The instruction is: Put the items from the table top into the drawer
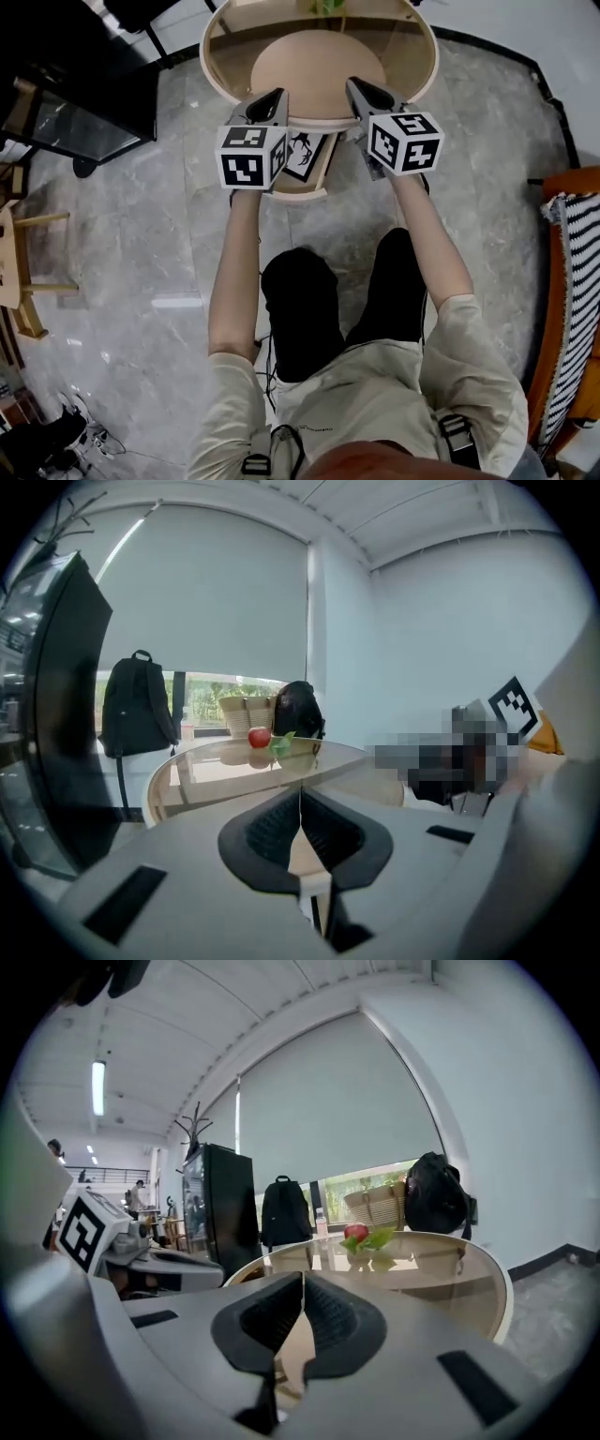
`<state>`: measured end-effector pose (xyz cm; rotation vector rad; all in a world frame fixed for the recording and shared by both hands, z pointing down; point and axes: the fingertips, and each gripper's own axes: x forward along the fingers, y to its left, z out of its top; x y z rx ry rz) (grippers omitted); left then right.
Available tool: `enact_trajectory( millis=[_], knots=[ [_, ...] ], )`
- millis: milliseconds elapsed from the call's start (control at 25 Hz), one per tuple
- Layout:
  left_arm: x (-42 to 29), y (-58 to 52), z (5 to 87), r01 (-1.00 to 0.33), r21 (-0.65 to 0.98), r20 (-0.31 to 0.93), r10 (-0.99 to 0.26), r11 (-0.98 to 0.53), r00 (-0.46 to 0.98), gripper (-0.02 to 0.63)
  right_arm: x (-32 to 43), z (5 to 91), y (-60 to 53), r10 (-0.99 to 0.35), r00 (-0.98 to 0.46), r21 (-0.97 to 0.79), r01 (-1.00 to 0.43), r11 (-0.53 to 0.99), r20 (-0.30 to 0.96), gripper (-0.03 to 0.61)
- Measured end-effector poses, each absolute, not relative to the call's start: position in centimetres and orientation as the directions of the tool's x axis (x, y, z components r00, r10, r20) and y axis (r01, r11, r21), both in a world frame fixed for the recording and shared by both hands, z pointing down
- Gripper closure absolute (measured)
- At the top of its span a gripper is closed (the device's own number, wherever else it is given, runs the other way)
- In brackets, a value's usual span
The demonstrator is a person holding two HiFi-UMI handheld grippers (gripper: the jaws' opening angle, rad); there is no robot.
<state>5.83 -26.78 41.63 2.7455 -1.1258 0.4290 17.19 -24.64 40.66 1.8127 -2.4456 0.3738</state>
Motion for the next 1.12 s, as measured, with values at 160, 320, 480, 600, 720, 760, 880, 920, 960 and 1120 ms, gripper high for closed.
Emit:
enact_trajectory(
  millis=[160, 320, 480, 600, 720, 760, 880, 920, 960, 1120],
  knots=[
    [8.6, -30.0, 39.6, -0.674, 0.009, 0.309, -0.639, -0.738, 0.704, 0.592, 19.7, 38.7, -30.5, -0.938, -0.273, -0.142, -0.959, 0.247, 0.215, 0.543],
    [11.0, -34.0, 38.5, -0.652, 0.003, 0.315, -0.618, -0.759, 0.721, 0.592, 21.3, 38.5, -36.4, -0.932, -0.262, -0.146, -0.962, 0.231, 0.250, 0.541],
    [12.4, -38.2, 37.9, -0.643, 0.003, 0.324, -0.607, -0.766, 0.726, 0.592, 22.1, 39.3, -41.3, -0.921, -0.248, -0.153, -0.966, 0.210, 0.300, 0.526],
    [13.5, -41.1, 38.0, -0.640, 0.001, 0.338, -0.602, -0.769, 0.724, 0.592, 22.7, 40.4, -44.8, -0.897, -0.268, -0.167, -0.961, 0.222, 0.350, 0.424],
    [14.3, -43.7, 38.3, -0.639, -0.008, 0.355, -0.600, -0.769, 0.717, 0.592, 23.6, 41.7, -48.2, -0.882, -0.268, -0.174, -0.961, 0.215, 0.387, 0.390],
    [14.5, -44.4, 38.4, -0.639, -0.005, 0.358, -0.598, -0.769, 0.717, 0.592, 23.9, 42.3, -49.2, -0.876, -0.263, -0.176, -0.962, 0.207, 0.405, 0.388],
    [15.2, -46.0, 39.3, -0.632, 0.006, 0.362, -0.588, -0.775, 0.724, 0.592, 25.2, 43.9, -51.9, -0.851, -0.220, -0.147, -0.974, 0.170, 0.477, 0.392],
    [15.5, -46.3, 39.8, -0.632, 0.005, 0.368, -0.586, -0.775, 0.721, 0.592, 25.6, 44.1, -52.5, -0.847, -0.204, -0.136, -0.978, 0.157, 0.490, 0.399],
    [15.6, -46.4, 40.1, -0.635, 0.003, 0.376, -0.587, -0.773, 0.717, 0.592, 26.1, 44.2, -53.1, -0.845, -0.188, -0.128, -0.981, 0.143, 0.500, 0.445],
    [15.1, -46.9, 40.4, -0.657, 0.005, 0.384, -0.606, -0.754, 0.697, 0.592, 27.1, 44.3, -54.0, -0.846, -0.157, -0.116, -0.987, 0.114, 0.509, 0.537]
  ],
)
